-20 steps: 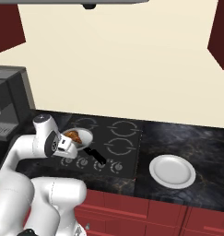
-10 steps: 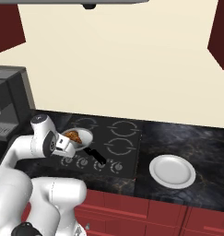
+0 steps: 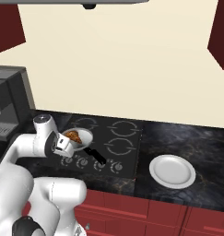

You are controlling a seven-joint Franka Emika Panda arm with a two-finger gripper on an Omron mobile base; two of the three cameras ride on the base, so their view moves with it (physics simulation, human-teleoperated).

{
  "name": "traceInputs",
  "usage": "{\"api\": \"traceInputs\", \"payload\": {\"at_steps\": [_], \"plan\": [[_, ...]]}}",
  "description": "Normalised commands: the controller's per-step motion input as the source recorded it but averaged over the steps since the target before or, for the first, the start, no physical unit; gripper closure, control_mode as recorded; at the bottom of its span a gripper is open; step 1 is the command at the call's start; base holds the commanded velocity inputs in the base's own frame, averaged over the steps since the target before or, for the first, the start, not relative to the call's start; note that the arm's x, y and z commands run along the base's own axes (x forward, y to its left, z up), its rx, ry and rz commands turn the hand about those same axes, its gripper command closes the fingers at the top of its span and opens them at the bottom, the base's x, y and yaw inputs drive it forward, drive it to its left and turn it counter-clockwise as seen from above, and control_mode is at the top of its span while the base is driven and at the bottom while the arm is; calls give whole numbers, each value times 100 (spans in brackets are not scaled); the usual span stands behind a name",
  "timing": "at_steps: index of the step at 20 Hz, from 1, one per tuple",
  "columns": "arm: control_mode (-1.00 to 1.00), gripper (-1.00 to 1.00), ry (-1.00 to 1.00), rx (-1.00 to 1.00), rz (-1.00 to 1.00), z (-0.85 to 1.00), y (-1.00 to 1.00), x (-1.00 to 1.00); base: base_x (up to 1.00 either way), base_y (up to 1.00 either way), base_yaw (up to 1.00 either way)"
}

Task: Pick the croissant and place it on the pan. Then turn on the stove to warm the croissant.

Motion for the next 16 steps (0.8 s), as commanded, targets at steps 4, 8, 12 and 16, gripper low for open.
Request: {"api": "traceInputs", "payload": {"at_steps": [4, 8, 12, 16], "plan": [[-100, -100, -2, 8, 0, -25, 0, -3, 0, 0, 0], [-100, -100, 0, 0, 0, -16, -4, -17, 0, 0, 0], [-100, -100, 0, 0, 0, -38, -1, -29, 0, 0, 0], [-100, -100, 0, 0, 0, -3, -2, -2, 0, 0, 0]]}}
